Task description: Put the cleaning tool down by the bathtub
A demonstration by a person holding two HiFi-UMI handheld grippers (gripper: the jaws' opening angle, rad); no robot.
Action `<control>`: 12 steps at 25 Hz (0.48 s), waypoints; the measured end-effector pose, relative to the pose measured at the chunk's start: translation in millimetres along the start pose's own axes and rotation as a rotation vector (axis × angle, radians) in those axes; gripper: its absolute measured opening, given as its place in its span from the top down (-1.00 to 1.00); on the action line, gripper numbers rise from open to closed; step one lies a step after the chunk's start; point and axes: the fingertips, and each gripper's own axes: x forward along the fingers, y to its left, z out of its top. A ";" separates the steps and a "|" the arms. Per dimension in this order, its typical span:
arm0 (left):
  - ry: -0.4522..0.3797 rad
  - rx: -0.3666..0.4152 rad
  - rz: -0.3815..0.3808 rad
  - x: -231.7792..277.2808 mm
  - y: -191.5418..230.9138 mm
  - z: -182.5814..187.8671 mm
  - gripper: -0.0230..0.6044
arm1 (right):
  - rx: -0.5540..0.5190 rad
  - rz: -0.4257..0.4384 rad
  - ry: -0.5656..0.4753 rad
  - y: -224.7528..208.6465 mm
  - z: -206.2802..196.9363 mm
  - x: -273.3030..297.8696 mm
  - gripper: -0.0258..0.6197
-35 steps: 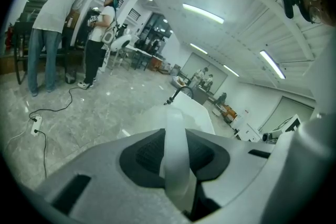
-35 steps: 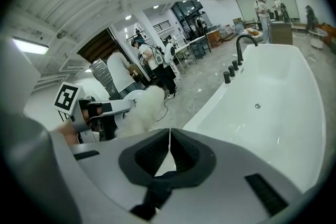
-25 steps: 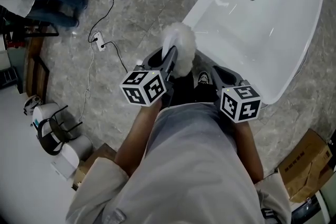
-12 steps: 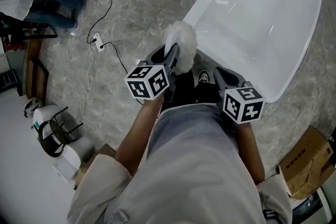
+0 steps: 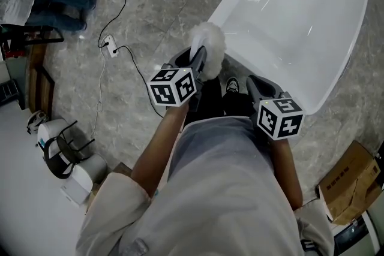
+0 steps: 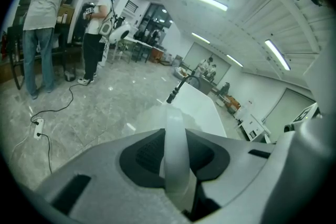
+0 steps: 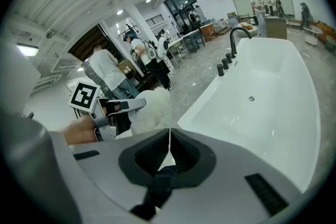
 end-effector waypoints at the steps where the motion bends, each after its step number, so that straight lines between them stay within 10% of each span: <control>1: 0.006 0.002 0.002 2.2 0.7 -1.3 0.64 | 0.001 0.000 0.000 -0.3 0.6 -0.4 0.88; 12: 0.049 0.000 0.013 15.0 10.1 -18.1 0.64 | 0.002 -0.011 0.004 -3.4 -0.5 -3.8 0.88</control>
